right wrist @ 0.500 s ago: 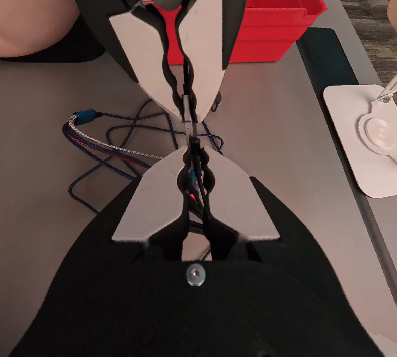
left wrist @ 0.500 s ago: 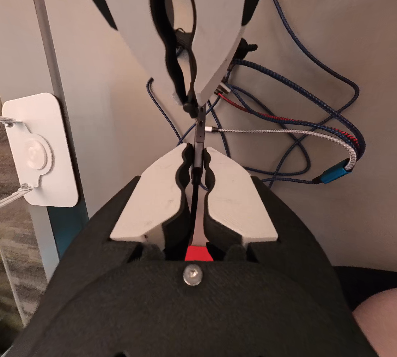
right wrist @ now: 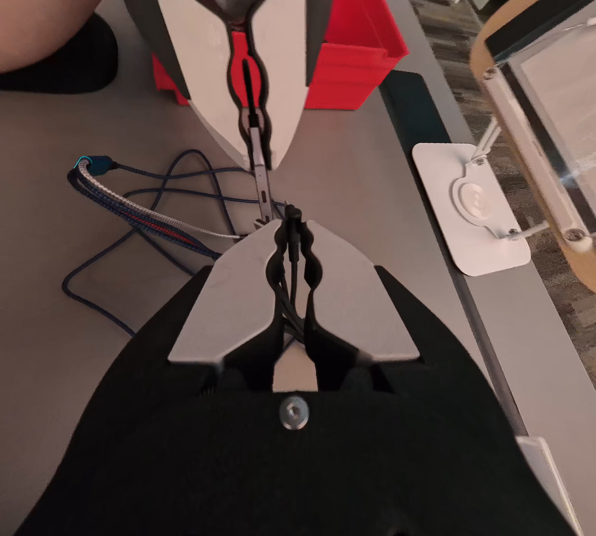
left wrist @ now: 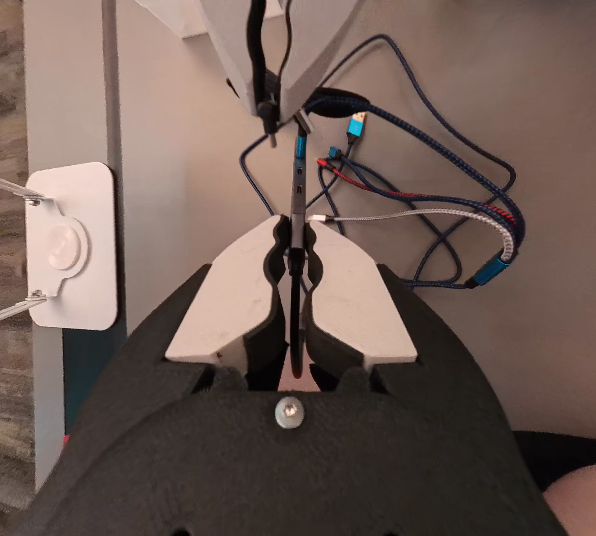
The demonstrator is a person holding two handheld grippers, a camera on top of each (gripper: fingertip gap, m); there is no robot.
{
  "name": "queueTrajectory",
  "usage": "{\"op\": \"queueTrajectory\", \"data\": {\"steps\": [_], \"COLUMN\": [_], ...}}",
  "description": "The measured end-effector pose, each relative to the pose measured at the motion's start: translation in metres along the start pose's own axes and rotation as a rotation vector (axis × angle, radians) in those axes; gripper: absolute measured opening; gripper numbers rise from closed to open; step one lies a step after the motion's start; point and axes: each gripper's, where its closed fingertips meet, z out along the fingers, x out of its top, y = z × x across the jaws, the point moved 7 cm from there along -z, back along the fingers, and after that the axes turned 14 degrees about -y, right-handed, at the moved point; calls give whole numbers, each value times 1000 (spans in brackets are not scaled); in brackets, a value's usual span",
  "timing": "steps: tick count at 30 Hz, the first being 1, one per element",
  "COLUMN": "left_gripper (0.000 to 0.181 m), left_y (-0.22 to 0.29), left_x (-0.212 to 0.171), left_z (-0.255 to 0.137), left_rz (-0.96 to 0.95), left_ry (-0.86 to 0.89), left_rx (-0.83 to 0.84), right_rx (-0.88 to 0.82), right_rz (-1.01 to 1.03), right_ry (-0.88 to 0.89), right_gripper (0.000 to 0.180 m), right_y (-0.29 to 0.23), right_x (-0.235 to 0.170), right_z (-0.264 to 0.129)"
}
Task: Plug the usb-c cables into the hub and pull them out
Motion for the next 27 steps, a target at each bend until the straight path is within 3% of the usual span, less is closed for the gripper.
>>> {"op": "queueTrajectory", "data": {"steps": [8,13,27], "left_gripper": [9,9,9], "left_y": [-5,-3,11], "left_x": [-2,-4,11], "left_z": [-36,-59,-57], "left_rz": [-30,-24,48], "left_ry": [191,272,202], "left_rx": [74,143,197], "right_rx": [-115,-120,-204], "right_rz": [47,41,-116], "right_ry": [41,-3,-200], "right_gripper": [8,8,8], "right_y": [19,18,-3], "right_x": [-10,-12,-3], "right_z": [-33,-20,17]}}
